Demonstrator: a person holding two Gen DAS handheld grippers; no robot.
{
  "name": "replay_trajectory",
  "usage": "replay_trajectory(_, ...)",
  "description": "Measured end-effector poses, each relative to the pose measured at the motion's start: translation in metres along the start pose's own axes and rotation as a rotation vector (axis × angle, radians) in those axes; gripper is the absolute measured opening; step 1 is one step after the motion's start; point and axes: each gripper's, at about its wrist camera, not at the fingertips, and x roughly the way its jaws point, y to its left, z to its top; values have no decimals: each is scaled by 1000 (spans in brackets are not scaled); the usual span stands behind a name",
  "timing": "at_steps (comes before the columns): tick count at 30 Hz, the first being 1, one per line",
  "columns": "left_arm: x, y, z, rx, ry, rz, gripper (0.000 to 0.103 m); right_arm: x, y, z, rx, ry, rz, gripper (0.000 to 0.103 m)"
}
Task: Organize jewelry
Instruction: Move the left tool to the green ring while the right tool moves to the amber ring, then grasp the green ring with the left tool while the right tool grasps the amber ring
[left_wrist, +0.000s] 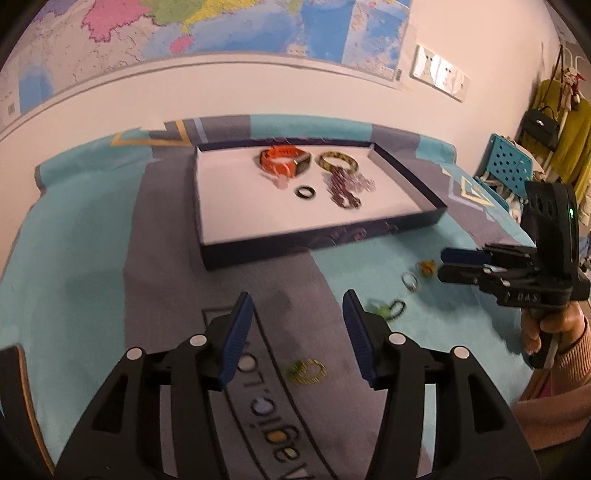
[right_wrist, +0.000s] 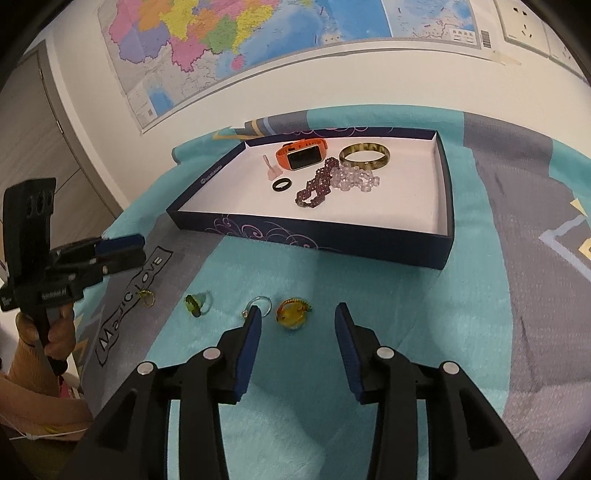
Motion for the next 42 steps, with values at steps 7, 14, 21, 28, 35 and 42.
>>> replay_trajectory(7, 15, -30, -9, 53, 44, -70, 51, 5, 8, 0, -27, 11, -20, 40)
replay_trajectory(14, 30, -55, -8, 109, 73, -88, 50, 10, 11, 0, -31, 22, -21, 40)
replay_trajectory(21, 47, -63, -4, 111, 108, -91, 48, 15, 14, 1, -45, 40, -23, 40)
replay_trajectory(28, 52, -66, -2, 114, 104, -49, 36, 15, 13, 1, -37, 40, -14, 40)
replay_trajectory(35, 50, -62, -3, 105, 100, -21, 24, 16, 13, 2, -37, 42, -30, 31)
replay_trajectory(42, 48, -62, -4, 94, 92, -21, 22, 18, 14, 2, -56, 48, -65, 18)
